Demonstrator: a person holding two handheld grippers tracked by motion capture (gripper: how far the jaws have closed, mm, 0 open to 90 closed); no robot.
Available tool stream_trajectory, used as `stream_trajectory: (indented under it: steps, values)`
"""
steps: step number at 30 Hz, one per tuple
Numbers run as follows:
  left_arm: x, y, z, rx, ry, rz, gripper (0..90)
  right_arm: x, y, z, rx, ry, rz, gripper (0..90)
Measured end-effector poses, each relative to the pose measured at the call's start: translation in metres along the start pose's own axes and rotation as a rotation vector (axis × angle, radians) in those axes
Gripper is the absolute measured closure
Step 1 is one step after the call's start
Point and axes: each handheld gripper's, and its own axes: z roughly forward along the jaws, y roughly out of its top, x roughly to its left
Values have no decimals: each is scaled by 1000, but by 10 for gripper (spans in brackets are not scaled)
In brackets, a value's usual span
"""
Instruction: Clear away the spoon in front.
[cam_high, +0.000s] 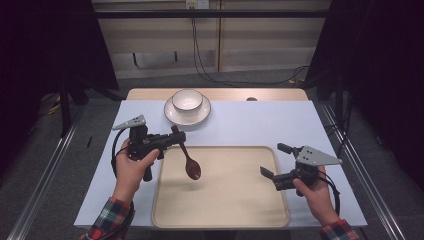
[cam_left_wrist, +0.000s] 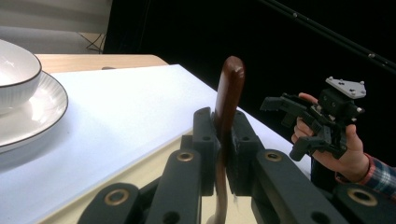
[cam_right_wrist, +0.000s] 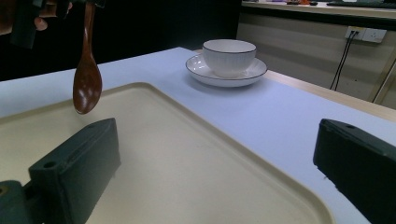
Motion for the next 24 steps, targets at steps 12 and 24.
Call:
stream_trajectory:
  steps: [12,24]
  values:
    - [0,-10,4,34,-16,-8,841,1,0,1,-1,-1,4,2]
    - [0,-19,6,56,-17,-21,841,1,0,2,3,3,8,2]
